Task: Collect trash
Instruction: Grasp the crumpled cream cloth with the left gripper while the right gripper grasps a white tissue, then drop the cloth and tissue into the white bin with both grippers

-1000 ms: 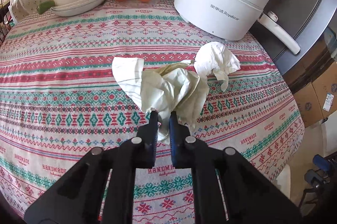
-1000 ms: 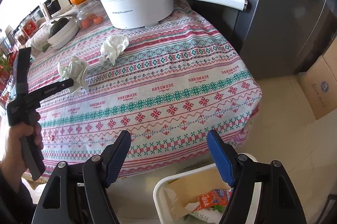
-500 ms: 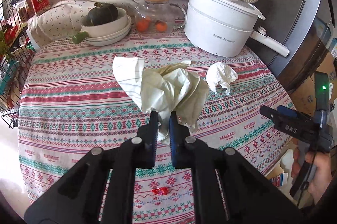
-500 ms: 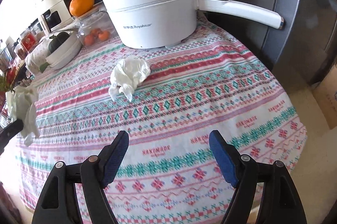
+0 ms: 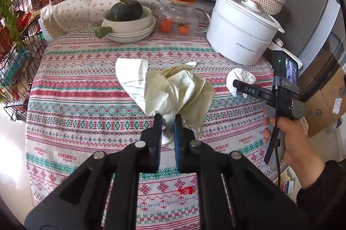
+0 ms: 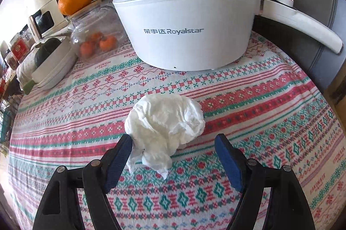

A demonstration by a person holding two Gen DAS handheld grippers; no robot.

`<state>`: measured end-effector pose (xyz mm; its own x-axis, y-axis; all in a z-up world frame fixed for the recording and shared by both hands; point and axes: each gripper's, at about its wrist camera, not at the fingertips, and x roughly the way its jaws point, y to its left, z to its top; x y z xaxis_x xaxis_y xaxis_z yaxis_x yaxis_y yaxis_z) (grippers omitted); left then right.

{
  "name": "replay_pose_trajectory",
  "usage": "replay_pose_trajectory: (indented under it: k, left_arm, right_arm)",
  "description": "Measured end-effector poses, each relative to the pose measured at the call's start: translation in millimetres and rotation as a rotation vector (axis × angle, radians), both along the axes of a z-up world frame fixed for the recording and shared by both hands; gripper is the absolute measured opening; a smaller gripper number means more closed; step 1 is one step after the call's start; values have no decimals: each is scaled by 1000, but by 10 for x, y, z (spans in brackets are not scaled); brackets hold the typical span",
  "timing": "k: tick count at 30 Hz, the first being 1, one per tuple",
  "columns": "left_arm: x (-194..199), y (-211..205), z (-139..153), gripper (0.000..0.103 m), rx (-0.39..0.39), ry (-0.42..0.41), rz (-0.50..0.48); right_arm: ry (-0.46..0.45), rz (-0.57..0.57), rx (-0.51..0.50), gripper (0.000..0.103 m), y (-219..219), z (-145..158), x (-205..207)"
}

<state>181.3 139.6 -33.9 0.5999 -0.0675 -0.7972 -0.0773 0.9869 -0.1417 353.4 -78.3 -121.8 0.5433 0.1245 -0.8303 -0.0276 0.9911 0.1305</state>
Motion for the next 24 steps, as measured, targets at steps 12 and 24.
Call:
replay_pose_trajectory:
  k: [12, 24]
  left_arm:
    - [15, -88, -7, 11, 1, 1, -18]
    - [-183, -271, 196, 11, -23, -53, -64]
  right_arm:
    - [-14, 208, -3, 13, 323, 92, 56]
    - [-60, 225, 4, 12, -185, 772, -591]
